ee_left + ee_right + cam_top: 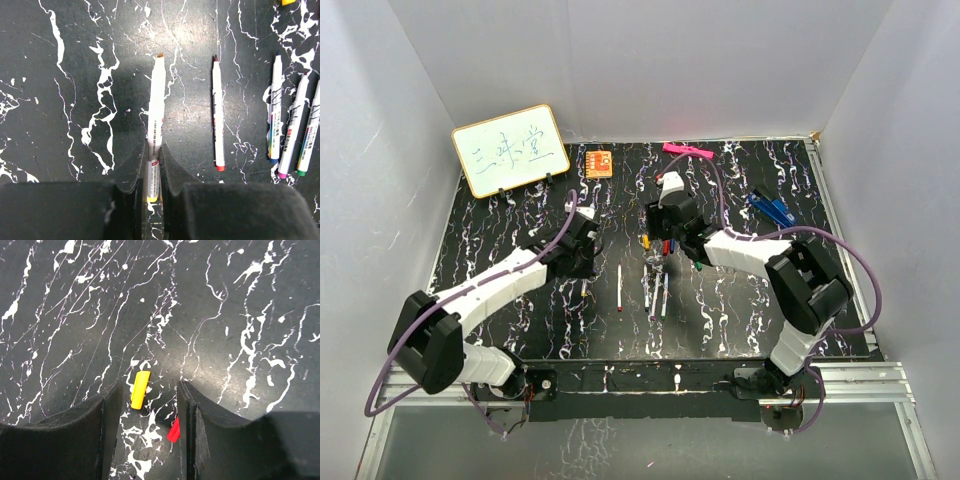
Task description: Insert the pens into the pen caps
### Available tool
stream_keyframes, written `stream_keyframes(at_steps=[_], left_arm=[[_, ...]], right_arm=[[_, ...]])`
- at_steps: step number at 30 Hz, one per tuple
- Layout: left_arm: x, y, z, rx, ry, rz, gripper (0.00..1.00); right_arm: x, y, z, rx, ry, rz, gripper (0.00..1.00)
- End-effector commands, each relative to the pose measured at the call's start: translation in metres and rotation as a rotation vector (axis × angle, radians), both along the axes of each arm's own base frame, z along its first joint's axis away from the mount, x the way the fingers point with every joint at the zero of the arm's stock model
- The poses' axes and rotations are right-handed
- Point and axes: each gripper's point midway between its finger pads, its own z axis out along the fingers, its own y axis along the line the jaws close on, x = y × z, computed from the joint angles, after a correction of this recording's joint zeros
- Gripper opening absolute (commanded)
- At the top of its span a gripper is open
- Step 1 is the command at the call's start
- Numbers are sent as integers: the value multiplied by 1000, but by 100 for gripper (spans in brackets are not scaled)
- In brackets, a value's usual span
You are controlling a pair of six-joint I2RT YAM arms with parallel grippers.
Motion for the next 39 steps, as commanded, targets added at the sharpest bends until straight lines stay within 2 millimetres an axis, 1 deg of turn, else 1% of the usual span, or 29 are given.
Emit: stream_keyframes(at_steps=[1, 4, 7, 13, 19, 31, 37, 39], left_arm=[[1, 6, 10, -39, -55, 43, 0], [-2, 1, 9, -86, -65, 30, 0], [-4, -3, 7, -116, -74, 14, 0], [-4, -2, 7, -130, -93, 29, 0], [-3, -2, 3, -120, -84, 26, 0], [-1, -2, -3, -101, -74, 28, 0], [-1, 1, -2, -89, -78, 39, 0], [0, 2, -1, -88, -83, 42, 0]], right_arm=[[9, 16, 4, -10, -7, 14, 46], [10, 17, -7, -22, 15, 5, 46], [8, 23, -15, -17, 44, 24, 46], [12, 30, -29, -39, 75, 37, 46], [8, 36, -38, -59, 92, 46, 45], [2, 32, -59, -182, 105, 15, 44], [0, 29, -69, -206, 134, -1, 40], [-1, 28, -72, -210, 143, -3, 37]])
